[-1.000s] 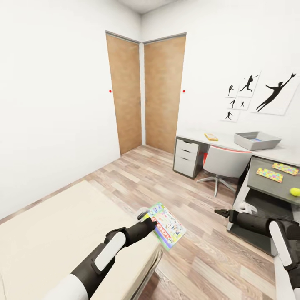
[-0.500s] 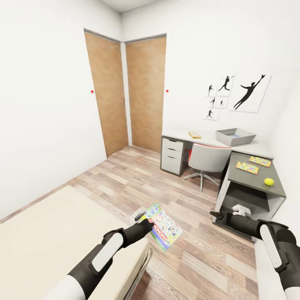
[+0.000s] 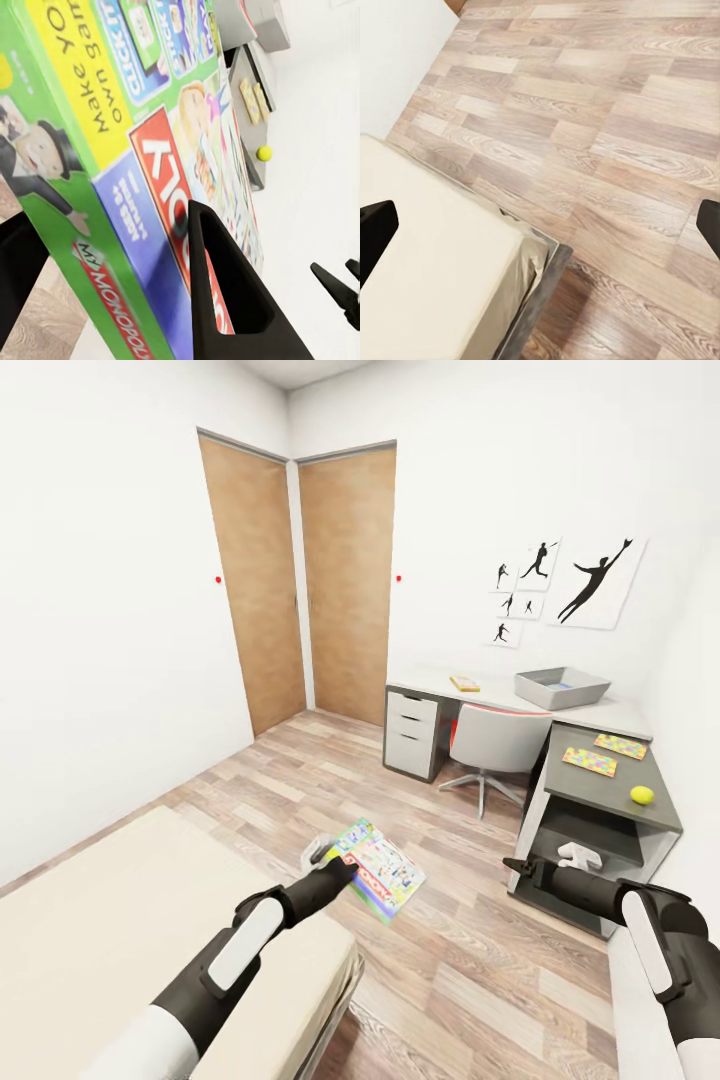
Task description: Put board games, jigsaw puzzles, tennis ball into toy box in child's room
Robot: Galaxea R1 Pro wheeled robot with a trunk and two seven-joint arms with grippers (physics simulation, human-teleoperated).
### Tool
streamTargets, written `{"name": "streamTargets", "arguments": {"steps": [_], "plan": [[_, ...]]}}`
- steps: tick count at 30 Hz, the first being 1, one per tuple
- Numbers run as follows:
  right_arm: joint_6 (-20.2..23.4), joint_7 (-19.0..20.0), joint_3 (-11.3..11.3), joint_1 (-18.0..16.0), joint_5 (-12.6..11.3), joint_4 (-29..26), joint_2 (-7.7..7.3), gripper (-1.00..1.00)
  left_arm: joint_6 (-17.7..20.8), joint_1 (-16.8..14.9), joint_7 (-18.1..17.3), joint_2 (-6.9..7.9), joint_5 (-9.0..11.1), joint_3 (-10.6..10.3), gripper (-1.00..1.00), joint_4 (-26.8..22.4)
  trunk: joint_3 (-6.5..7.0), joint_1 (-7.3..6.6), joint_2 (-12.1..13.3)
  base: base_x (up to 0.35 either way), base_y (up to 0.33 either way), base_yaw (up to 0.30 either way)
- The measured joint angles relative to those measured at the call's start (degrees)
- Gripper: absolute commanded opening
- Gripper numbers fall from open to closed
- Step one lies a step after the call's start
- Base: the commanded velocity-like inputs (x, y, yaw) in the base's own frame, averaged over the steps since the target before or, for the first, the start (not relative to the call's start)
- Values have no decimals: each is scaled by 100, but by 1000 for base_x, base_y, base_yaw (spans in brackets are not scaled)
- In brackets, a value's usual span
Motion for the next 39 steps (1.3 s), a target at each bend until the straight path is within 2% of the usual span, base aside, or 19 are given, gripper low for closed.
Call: {"name": "streamTargets", "arguments": {"steps": [2, 31, 39], "plan": [[0, 0, 0, 0, 0, 0, 0, 100, 0, 0, 0, 0, 0, 65, -100, 0, 0, 0, 0, 0, 0, 0], [1, 0, -1, 0, 1, 2, 0, 100, -2, 2, 0, 0, -3, 65, -100, 0, 0, 0, 0, 0, 0, -2], [67, -7, 34, -25, -5, 5, 67, 100, -31, -31, -262, 91, 95, 343, -100, -147, 0, 0, 0, 0, 0, -163]]}}
